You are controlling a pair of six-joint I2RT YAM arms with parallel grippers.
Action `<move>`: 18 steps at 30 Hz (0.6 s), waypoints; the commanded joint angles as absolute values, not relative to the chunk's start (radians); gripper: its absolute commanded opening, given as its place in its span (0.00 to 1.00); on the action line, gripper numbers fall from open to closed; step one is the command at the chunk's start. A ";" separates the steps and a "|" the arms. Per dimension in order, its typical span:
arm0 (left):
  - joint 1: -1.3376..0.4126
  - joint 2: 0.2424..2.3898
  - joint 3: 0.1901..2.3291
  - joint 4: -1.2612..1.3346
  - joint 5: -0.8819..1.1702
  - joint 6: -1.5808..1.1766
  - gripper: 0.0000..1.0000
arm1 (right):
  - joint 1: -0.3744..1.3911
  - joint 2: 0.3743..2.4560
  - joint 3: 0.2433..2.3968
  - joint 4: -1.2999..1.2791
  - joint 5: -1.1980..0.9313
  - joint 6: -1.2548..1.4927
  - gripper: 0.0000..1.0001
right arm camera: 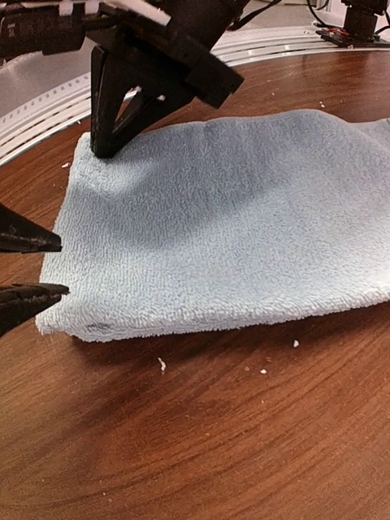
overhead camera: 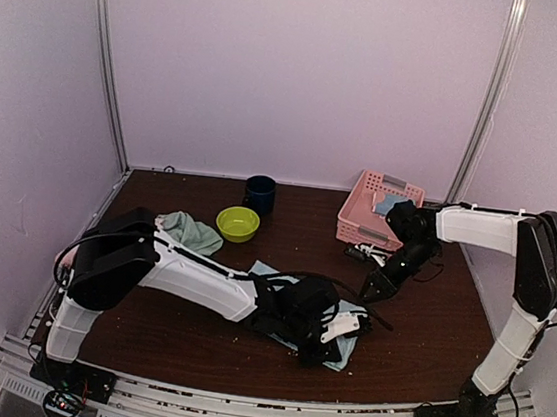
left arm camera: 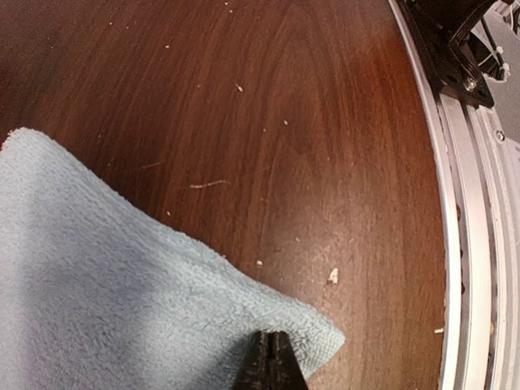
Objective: Roll the towels
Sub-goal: Rotate the towel at the center of the board.
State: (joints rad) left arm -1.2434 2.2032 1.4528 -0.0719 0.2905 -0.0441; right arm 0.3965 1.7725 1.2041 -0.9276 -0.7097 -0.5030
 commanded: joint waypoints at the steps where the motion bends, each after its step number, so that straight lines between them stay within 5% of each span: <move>1: -1.244 2.096 1.427 -0.116 0.212 -0.019 0.00 | 0.407 1.785 1.171 -0.937 -0.651 -0.513 0.15; 18: -1.281 2.239 1.487 -0.175 0.255 0.055 0.00 | 0.412 1.831 1.043 -0.851 -0.558 -0.492 0.15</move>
State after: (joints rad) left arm -1.2774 2.2330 1.5139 -0.1310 0.2676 0.0319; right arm 0.4046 1.8256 1.0794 -0.8703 -0.5968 -0.4908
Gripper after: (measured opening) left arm 0.007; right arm 0.149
